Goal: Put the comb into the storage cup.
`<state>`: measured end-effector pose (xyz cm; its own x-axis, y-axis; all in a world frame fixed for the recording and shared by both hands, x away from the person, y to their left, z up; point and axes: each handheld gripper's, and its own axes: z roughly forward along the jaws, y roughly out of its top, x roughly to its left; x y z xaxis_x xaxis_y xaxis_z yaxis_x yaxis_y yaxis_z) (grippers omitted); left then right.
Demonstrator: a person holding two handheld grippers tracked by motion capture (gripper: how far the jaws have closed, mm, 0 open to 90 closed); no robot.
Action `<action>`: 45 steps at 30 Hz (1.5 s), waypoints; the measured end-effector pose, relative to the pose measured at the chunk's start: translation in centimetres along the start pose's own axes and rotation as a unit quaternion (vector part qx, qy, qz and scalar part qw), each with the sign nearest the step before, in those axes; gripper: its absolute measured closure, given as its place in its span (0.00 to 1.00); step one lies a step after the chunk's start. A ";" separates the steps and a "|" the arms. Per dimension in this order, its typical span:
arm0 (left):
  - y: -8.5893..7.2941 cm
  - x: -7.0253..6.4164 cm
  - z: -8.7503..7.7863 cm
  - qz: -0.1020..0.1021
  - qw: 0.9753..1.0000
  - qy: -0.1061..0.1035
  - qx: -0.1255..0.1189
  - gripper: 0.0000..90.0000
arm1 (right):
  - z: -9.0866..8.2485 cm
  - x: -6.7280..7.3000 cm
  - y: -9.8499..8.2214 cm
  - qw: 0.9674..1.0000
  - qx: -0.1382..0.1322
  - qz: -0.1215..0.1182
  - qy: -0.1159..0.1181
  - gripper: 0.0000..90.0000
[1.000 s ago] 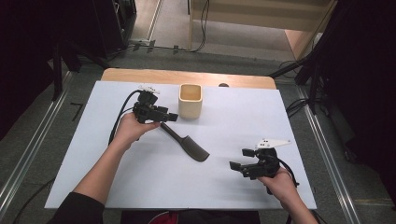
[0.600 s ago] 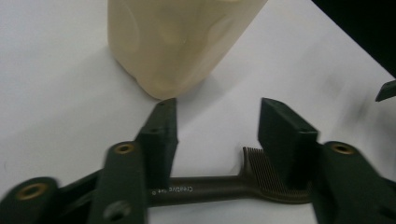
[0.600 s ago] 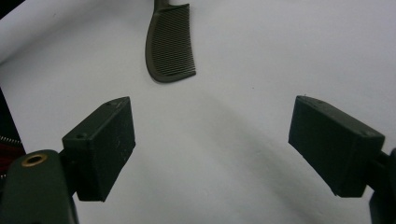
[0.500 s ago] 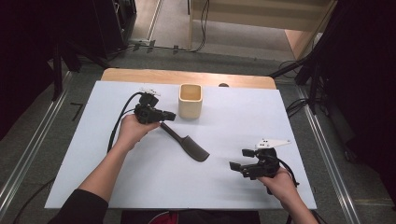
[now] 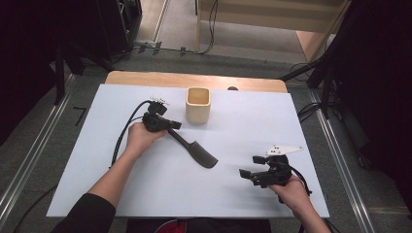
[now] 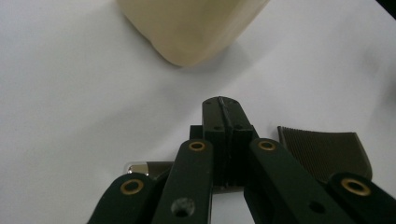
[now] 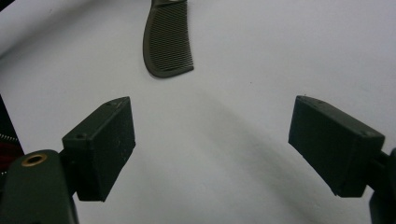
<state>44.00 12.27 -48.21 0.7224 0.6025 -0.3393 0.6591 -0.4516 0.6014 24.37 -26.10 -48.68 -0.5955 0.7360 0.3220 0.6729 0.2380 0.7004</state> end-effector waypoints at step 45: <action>-3.0 0.2 -0.6 -0.014 0.999 -0.001 0.040 1.00 | 0.1 0.2 0.1 1.000 0.003 -0.005 0.003 0.14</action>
<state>42.09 14.12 -49.67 0.7042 0.6145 -0.3557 0.6931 -0.4862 0.5322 24.37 -25.89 -48.63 -0.6041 0.7302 0.3192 0.6700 0.2486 0.6995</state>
